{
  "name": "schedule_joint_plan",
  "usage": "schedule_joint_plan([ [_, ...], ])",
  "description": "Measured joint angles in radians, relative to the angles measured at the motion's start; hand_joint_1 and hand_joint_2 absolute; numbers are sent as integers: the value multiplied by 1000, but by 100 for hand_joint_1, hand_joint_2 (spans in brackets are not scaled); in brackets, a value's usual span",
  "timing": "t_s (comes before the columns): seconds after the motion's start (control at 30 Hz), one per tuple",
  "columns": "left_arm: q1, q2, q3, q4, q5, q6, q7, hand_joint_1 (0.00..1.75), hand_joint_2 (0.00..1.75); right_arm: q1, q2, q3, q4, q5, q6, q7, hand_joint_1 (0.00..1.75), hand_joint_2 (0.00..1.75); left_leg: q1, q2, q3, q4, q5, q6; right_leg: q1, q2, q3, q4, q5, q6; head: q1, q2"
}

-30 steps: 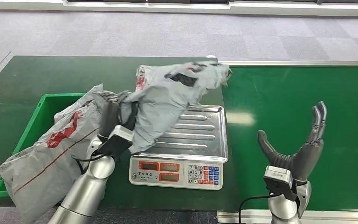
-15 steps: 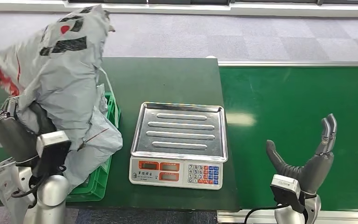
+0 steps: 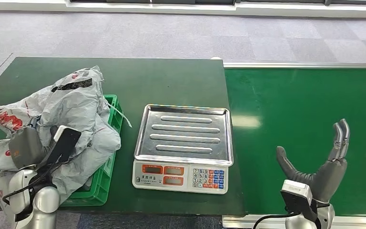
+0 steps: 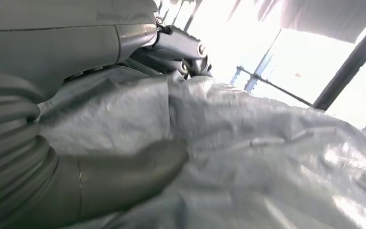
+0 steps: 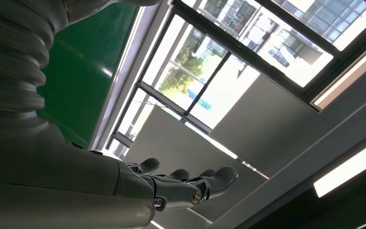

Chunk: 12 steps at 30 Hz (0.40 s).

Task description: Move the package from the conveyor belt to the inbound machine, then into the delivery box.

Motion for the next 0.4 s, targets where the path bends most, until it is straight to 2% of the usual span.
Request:
schedule_joint_plan([
  [0.07,-3,2,9,22,123,31,-82,0,175,0,0,0,0,-10,0,-2,0,175,0,0,0,0,0,0,0,0,0,0,0,0,0,0],
  [0.2,-8,1,27,22,321,229,-255,0,175,-1,6,-4,0,-20,3,-3,0,175,0,0,0,0,0,0,0,0,0,0,0,0,0,0],
  [0.27,-7,0,31,2,360,296,-301,0,175,-1,9,-5,0,-18,4,-3,0,175,0,-1,0,0,0,0,0,-1,0,0,0,0,0,0],
  [0.4,-1,-4,34,-28,391,329,-337,0,175,-1,13,-6,0,-17,4,-2,0,175,0,-2,0,0,0,0,0,-2,1,0,0,0,0,0],
])
